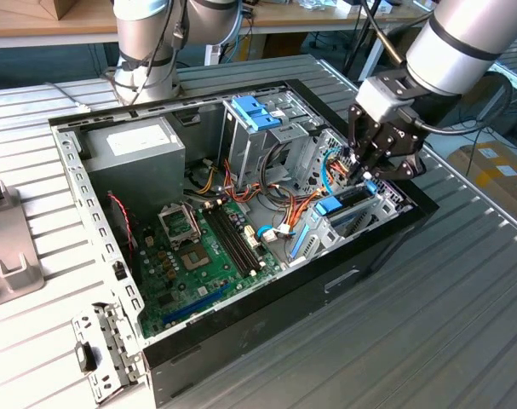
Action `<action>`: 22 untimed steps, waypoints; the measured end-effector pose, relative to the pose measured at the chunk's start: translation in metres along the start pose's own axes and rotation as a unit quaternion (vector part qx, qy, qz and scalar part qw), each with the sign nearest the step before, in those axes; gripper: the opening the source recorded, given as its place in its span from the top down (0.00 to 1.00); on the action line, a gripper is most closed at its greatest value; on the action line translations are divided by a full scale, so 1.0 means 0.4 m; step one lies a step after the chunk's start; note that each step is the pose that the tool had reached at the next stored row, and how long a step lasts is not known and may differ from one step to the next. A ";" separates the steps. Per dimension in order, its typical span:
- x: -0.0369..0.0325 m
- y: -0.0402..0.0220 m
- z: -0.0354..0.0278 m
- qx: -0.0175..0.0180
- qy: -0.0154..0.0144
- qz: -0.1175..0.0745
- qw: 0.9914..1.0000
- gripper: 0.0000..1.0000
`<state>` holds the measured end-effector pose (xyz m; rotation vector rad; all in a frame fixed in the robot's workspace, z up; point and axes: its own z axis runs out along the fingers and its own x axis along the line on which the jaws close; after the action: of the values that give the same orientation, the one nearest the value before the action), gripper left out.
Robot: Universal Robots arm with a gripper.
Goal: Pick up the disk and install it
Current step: 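Insert the first disk wire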
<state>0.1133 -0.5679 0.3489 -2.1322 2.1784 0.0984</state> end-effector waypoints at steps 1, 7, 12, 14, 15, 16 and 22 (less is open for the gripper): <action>0.006 0.000 0.000 0.000 -0.001 0.000 1.000 0.83; 0.018 0.000 0.004 0.000 -0.003 0.000 1.000 0.83; 0.022 0.000 0.008 0.000 -0.004 0.000 1.000 0.83; 0.023 0.000 0.010 0.000 -0.004 0.000 1.000 0.83; 0.024 0.000 0.010 0.000 -0.004 0.000 1.000 0.83; 0.025 0.000 0.011 0.000 -0.004 0.000 1.000 0.83; 0.028 -0.005 0.012 0.000 -0.004 0.000 1.000 0.83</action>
<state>0.1154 -0.5786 0.3430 -2.1270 2.1744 0.1077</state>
